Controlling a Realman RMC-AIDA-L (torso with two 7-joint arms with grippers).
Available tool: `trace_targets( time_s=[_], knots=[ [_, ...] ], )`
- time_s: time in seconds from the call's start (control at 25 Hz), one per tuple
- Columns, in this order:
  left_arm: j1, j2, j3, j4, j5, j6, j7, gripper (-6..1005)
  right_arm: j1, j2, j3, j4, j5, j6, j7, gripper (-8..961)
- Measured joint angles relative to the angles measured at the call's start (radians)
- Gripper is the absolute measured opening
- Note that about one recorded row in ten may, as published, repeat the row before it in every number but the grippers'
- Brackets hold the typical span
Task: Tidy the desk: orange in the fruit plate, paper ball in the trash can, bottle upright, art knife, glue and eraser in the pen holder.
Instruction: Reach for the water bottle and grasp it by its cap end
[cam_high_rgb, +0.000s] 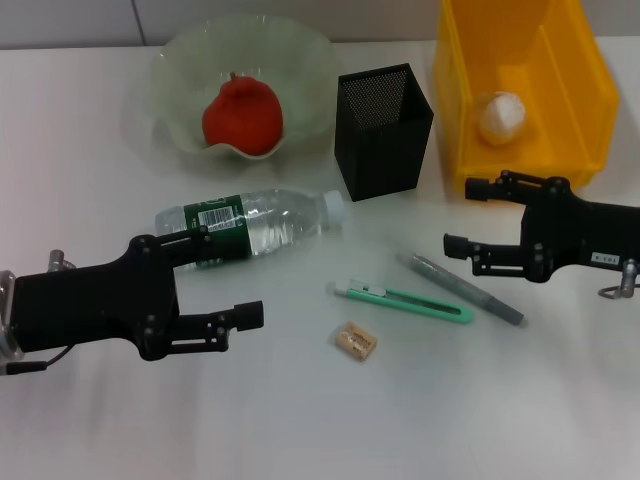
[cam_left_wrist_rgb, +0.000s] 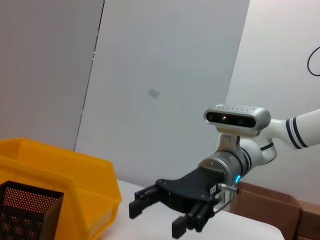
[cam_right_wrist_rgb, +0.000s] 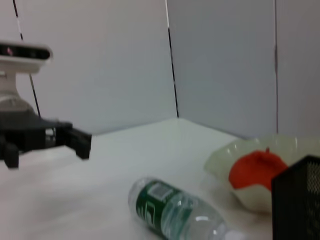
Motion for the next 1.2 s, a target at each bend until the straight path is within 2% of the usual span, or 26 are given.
trace_targets(
  time_s=[0.64,0.92,0.96,1.04,1.2],
  knots=[
    [-0.001,-0.002,-0.002,0.005,-0.004,0.0,-0.001,811,0.004,0.006,0.0,0.002,-0.021,0.021,0.005,815],
    [-0.068,-0.008,-0.062,0.025,-0.003,-0.026,-0.049,811,-0.001,0.006,0.0,0.003,-0.023,0.022,0.005,815],
    [-0.098,-0.01,-0.068,0.052,-0.003,-0.071,-0.103,811,-0.002,0.006,0.0,0.003,-0.024,0.021,0.005,815],
    [-0.108,-0.012,-0.068,0.064,-0.004,-0.093,-0.121,811,-0.003,0.006,0.0,0.003,-0.024,0.02,0.005,815],
    [-0.18,-0.036,-0.088,0.1,-0.005,-0.203,-0.152,812,-0.006,0.006,0.0,0.003,-0.025,0.017,0.005,814]
  ],
)
